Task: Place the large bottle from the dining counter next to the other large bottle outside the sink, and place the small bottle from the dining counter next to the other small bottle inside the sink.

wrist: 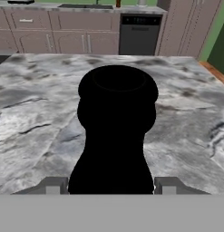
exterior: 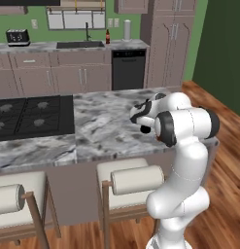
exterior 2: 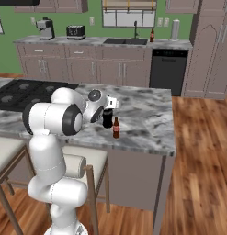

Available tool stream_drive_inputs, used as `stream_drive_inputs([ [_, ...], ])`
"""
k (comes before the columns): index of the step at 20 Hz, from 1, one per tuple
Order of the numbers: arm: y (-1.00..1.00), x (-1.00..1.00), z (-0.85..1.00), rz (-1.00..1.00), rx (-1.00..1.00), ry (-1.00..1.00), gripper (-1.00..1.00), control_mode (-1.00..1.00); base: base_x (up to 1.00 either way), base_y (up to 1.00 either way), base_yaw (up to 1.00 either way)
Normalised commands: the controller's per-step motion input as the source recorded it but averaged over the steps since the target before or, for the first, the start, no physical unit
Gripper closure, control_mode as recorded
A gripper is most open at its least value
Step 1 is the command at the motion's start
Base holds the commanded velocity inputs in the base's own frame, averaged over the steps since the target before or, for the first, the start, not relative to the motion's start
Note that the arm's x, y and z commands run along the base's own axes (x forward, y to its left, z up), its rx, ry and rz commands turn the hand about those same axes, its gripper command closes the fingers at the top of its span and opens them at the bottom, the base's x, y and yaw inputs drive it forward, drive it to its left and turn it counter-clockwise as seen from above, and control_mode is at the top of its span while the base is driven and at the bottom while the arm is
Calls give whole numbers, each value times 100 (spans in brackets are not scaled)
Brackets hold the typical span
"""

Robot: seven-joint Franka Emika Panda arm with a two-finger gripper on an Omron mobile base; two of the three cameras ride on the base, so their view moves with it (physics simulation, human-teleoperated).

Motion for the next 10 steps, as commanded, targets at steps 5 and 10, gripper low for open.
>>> stream_drive_inputs([
  [5,0,0,0,0,0,0,100,100,0,53,1],
  [10,0,0,0,0,0,0,100,100,-19,32,1],
])
